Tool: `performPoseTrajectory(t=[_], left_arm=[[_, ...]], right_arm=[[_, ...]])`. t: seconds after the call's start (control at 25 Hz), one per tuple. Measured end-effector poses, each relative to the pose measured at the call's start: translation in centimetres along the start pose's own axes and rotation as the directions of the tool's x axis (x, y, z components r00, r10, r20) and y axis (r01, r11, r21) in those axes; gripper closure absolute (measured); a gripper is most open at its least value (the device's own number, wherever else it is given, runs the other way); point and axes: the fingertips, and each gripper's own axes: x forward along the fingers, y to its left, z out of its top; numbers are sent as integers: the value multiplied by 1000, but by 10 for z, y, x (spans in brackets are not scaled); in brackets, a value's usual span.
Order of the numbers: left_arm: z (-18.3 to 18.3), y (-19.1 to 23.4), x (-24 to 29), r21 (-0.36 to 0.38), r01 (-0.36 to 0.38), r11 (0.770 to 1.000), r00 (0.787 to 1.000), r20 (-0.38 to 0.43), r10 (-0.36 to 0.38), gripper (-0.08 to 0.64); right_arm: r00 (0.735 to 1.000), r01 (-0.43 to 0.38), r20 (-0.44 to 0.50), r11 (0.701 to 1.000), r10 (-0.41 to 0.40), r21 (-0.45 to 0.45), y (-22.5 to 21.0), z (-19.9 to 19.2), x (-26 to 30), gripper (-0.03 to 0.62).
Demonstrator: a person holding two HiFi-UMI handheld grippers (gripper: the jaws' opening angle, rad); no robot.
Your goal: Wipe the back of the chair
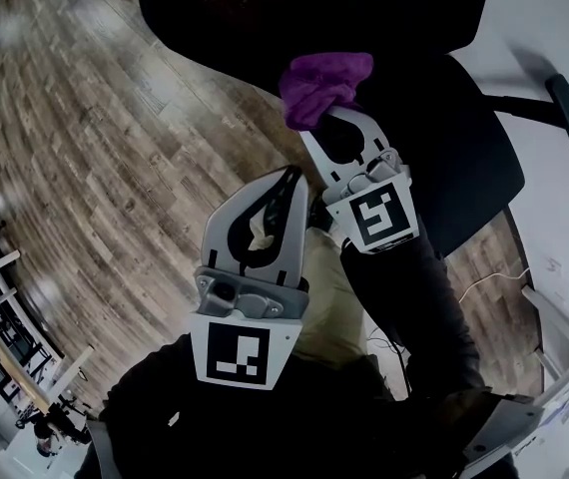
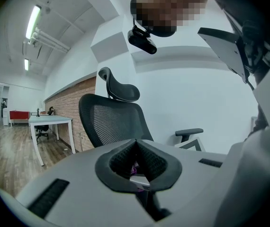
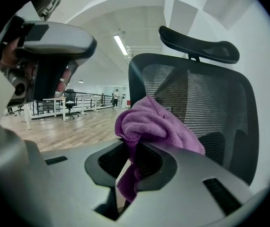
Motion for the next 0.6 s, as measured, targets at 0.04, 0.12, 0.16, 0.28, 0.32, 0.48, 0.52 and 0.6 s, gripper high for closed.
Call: performPoseTrajectory(t=[0.04, 0.12, 0.16, 0.28, 0.32, 0.48, 0.52, 0.6], left_arm=[[0, 0, 0, 2, 1, 1000, 1000, -1, -1, 551], [0, -1, 1, 4, 4, 1000, 1000, -2, -4, 551], [0, -1, 1, 5, 6, 1000, 1000, -3, -6, 551], [-1, -3, 4, 8, 13, 1000, 1000, -7, -13, 551], [-1, -4, 6, 8, 14, 1000, 1000, -9, -14, 551], [0, -9, 14, 13, 26, 1000, 1000, -12, -26, 551], [0, -10, 15, 14, 28, 999, 1000, -14, -28, 551], [1, -10, 19, 17, 29, 999, 999, -16, -28, 551]], right_arm=[[1000, -7, -2, 1000, 7, -7, 1, -2, -1, 548], [1000, -23, -11, 999, 23, -31, 1, -7, -3, 548], [1000, -25, -17, 999, 24, -23, 1, -11, -4, 548], [999, -17, -30, 999, 17, 27, -3, -21, -8, 548], [999, -17, -30, 999, 18, 34, -5, -23, -9, 548], [1000, -18, -22, 998, 20, 56, -13, -25, -10, 548], [1000, -17, -21, 998, 18, 61, -16, -25, -11, 548], [1000, -15, -17, 997, 16, 70, -20, -25, -11, 548]])
